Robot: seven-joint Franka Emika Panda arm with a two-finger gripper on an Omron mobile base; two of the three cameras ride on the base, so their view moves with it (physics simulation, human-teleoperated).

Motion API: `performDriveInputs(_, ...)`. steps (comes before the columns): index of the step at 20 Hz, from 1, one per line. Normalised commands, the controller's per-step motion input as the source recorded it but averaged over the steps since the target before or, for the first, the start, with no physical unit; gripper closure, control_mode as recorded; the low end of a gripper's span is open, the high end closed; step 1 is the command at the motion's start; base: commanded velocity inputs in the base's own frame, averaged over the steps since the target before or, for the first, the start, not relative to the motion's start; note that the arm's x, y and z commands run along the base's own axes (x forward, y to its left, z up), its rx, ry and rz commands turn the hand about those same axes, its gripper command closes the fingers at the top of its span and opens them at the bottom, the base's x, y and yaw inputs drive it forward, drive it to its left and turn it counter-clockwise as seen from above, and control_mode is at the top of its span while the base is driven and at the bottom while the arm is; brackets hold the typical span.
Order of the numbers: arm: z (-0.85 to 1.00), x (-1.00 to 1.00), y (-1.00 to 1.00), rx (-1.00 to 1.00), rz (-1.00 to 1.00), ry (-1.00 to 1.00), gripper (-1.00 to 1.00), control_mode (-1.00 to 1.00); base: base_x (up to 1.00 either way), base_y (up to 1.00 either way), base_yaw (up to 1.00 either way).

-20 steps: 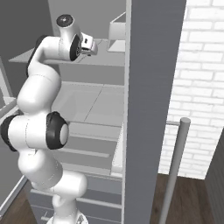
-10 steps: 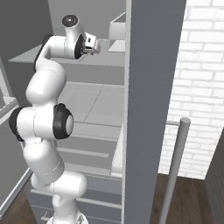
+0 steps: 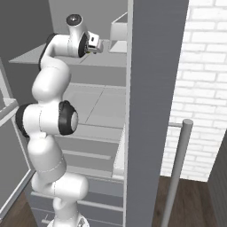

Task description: Grab a lemon wedge from the fridge and one ice cube from the ice bowl, and put them in the glass of lemonade.

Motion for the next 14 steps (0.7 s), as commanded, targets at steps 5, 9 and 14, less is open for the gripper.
performDriveInputs(5,-0.15,0.00,0.00,0.00,0.00,0.00,-1.00,-1.00,0.00,0.00,0.00)
performDriveInputs(9,-0.20,0.00,0.05,-0.01,0.00,0.00,1.00,-1.00,0.00,0.00,0.00)
performDriveInputs(14,-0.15,0.00,0.01,0.00,0.00,0.00,1.00,-1.00,0.00,0.00,0.00)
